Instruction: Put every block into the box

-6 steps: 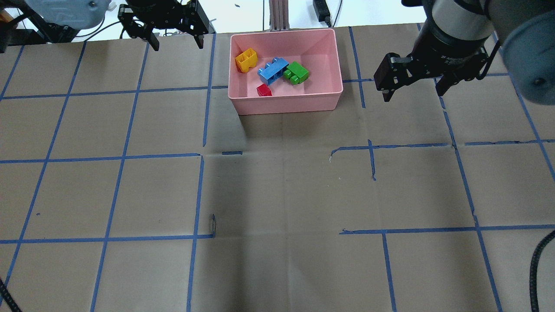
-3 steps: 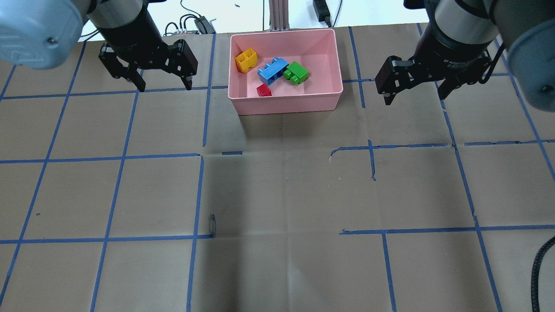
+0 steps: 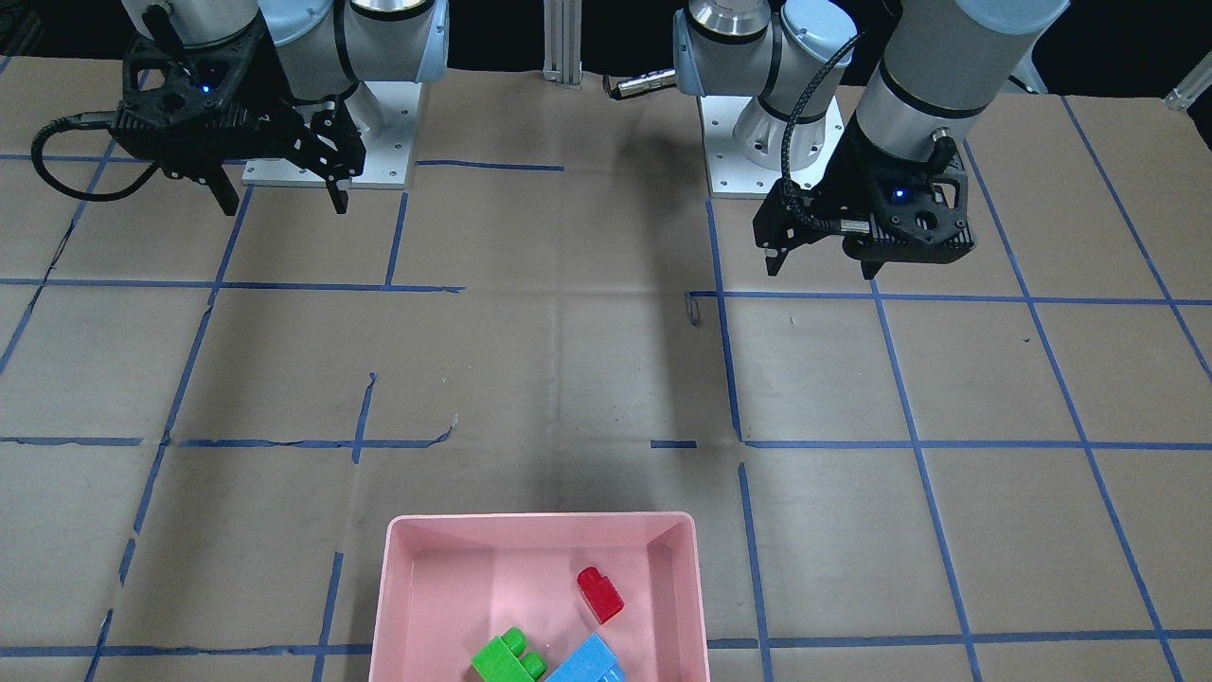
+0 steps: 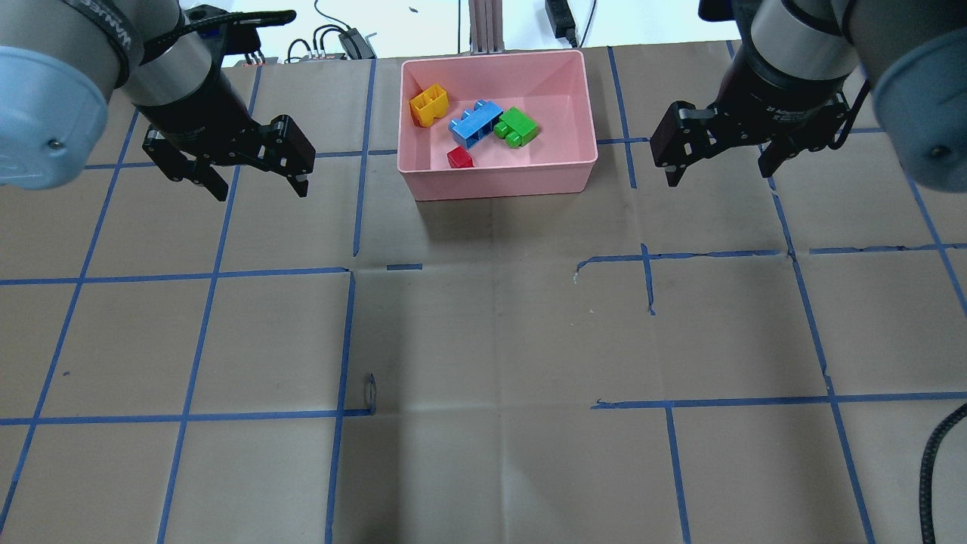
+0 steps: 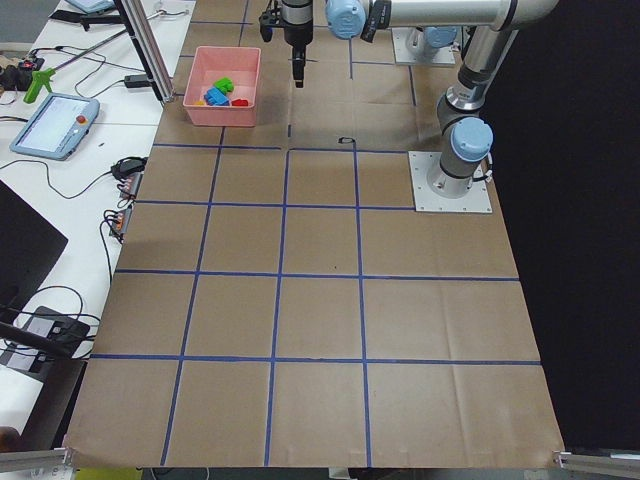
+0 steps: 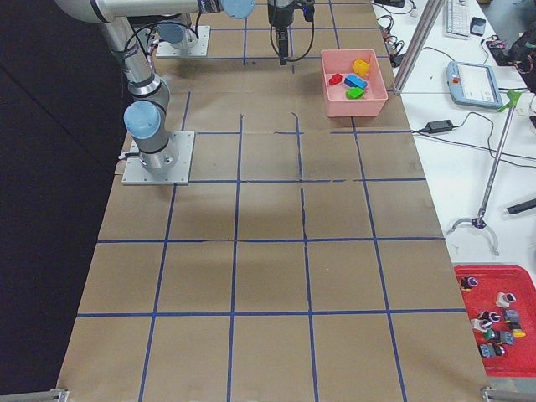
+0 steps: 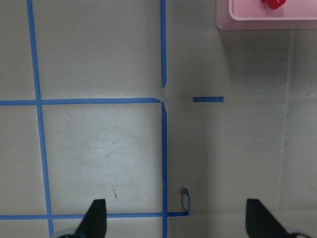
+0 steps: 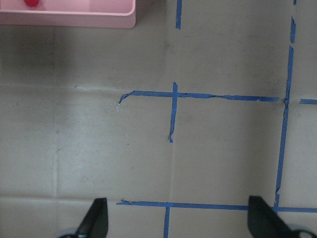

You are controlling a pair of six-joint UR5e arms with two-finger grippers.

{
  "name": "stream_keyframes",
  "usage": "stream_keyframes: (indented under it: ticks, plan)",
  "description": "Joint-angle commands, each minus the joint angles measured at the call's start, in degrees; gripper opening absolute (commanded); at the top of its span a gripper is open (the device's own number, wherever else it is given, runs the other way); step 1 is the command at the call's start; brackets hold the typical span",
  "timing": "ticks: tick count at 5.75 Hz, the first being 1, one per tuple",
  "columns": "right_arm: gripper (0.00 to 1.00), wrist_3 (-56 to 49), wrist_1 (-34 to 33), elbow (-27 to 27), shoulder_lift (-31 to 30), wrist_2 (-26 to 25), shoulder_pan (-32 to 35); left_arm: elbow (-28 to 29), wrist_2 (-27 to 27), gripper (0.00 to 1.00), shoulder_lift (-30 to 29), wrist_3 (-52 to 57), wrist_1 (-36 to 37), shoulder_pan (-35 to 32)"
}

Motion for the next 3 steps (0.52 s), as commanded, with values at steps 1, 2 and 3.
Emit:
stream_keyframes:
  ticks: [1,2,3]
  plan:
    - [1.00,0.1,-0.3,1.9,-0.1,0.2,0.0,0.0,0.0,0.99,0.0,-0.5,0.2,0.0]
    - [1.00,0.1,-0.3,2.1,0.0,0.3,0.0,0.1,0.1,0.99,-0.1,-0.6,0.2,0.0]
    - [1.00,0.1,-0.2,2.1,-0.1,0.2,0.0,0.2,0.2,0.99,0.1,-0.3,0.3,0.0]
